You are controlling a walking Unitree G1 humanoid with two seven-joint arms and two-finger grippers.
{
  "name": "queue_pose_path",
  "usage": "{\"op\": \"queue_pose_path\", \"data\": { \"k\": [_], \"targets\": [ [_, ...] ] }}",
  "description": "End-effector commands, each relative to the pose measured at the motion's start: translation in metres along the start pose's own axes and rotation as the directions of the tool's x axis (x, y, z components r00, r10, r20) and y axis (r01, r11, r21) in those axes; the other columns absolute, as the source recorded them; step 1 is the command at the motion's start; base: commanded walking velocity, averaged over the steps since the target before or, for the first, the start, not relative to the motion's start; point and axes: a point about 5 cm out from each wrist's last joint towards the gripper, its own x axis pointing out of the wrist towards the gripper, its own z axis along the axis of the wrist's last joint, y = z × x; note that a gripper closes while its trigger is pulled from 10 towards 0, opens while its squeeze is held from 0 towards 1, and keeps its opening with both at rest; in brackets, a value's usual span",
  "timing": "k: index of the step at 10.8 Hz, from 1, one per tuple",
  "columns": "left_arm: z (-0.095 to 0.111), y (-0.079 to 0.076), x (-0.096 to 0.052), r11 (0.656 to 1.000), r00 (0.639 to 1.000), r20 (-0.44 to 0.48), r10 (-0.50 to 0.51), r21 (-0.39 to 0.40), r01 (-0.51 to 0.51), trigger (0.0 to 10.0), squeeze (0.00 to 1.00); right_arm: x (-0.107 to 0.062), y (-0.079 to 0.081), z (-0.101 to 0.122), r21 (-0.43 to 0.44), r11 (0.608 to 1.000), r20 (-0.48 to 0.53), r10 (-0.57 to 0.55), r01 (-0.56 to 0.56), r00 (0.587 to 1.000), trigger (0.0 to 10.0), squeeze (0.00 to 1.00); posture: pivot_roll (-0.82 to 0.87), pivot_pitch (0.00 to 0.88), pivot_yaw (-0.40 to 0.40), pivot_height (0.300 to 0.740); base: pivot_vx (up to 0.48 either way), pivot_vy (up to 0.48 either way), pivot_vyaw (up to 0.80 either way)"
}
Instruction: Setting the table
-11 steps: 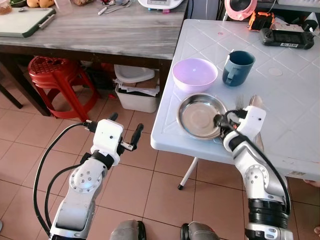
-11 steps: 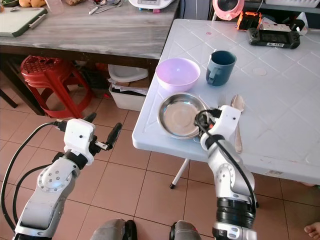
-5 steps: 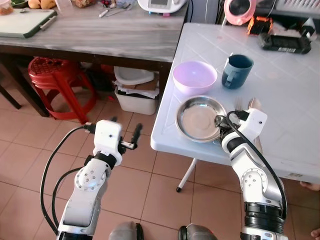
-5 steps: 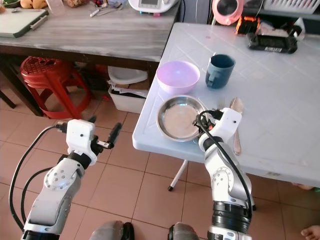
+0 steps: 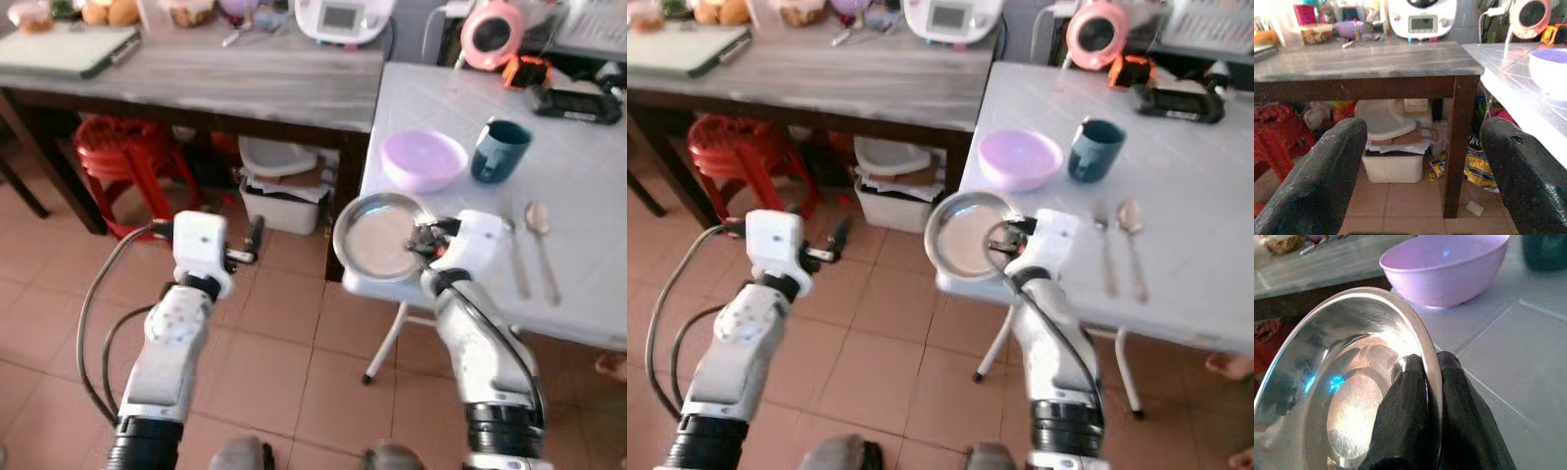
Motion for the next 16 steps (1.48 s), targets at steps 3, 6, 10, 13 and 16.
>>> {"op": "queue_pose_path", "data": {
  "k": [3,6,10,13,16],
  "targets": [
    [0.001,-0.007,0.007,0.999,0.999,0.017,-0.034,-0.010,0.034,10.0,0.00,0.001,-0.010,-0.003,-0.180,0.979,0.045,-0.091,0.098,0.995,10.0,0.00,-0.01,0.000,0.033,0.740,0.000,0.477,0.00],
    [0.002,-0.015,0.007,0.998,0.997,0.038,-0.064,-0.006,0.064,10.0,0.00,-0.001,-0.008,0.003,-0.170,0.982,0.090,-0.069,0.084,0.994,10.0,0.00,-0.01,0.000,0.036,0.740,0.000,0.439,0.00],
    [0.002,-0.019,0.008,0.998,0.997,0.046,-0.057,0.003,0.057,10.0,0.00,0.001,-0.007,0.004,-0.163,0.983,0.108,-0.074,0.091,0.991,10.0,0.00,-0.01,0.000,0.036,0.740,0.000,0.424,-0.79],
    [0.004,-0.018,0.009,1.000,0.998,0.064,-0.022,0.012,0.022,10.0,0.00,0.001,-0.002,0.007,-0.169,0.984,0.133,-0.038,0.061,0.990,10.0,0.00,-0.01,0.000,0.033,0.740,0.095,0.411,0.00],
    [0.004,-0.019,0.010,1.000,0.997,0.069,-0.018,0.023,0.017,10.0,0.00,0.001,-0.001,0.012,-0.160,0.986,0.170,-0.024,0.051,0.985,10.0,0.00,-0.01,0.000,0.033,0.740,0.364,0.310,0.00]
  ]
}}
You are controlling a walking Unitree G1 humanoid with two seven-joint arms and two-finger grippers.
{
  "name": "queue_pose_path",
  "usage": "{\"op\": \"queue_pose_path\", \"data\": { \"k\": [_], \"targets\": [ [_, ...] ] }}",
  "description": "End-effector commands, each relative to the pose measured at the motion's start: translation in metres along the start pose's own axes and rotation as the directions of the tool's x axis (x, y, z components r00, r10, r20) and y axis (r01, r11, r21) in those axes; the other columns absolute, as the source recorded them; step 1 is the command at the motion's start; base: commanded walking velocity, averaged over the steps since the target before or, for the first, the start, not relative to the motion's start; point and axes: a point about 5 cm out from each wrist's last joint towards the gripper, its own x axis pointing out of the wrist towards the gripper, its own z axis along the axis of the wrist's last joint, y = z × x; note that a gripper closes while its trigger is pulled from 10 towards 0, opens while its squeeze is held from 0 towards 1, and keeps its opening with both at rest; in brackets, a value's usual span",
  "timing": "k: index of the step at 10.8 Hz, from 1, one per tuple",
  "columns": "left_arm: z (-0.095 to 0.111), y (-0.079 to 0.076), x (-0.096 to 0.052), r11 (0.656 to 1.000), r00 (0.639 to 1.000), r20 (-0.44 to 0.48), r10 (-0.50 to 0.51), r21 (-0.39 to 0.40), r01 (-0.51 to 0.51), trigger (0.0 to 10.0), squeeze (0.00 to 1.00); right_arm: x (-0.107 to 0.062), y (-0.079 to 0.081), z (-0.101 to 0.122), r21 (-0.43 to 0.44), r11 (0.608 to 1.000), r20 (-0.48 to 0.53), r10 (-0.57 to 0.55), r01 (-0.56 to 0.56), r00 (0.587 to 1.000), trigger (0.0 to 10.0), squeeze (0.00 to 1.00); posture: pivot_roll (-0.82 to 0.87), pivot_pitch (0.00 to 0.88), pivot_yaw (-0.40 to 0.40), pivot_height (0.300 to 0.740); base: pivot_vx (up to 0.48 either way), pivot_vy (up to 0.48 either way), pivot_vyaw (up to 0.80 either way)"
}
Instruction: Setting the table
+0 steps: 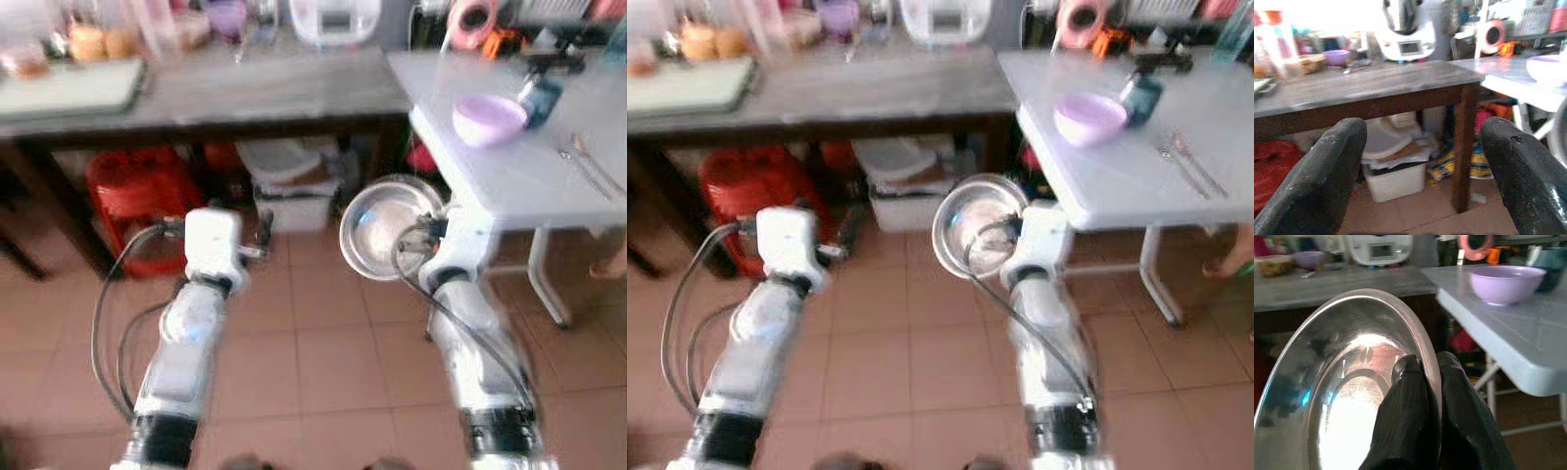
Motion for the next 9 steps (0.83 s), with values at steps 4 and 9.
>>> {"op": "queue_pose_path", "data": {
  "k": [4,9],
  "targets": [
    [0.0011,0.0028,0.0018,0.999,1.000,0.006,0.013,0.044,-0.013,10.0,0.00,0.0011,0.0043,0.0073,-0.002,1.000,0.041,0.018,-0.018,0.999,10.0,0.00,-0.01,0.000,0.034,0.740,0.417,0.139,0.33],
    [0.0017,0.0008,0.0032,0.999,1.000,0.016,0.009,0.051,-0.010,10.0,0.00,0.0022,0.0034,0.0085,-0.007,1.000,0.050,0.018,-0.017,0.999,10.0,0.00,-0.01,0.000,0.035,0.740,0.469,0.000,0.48]
  ]
}}
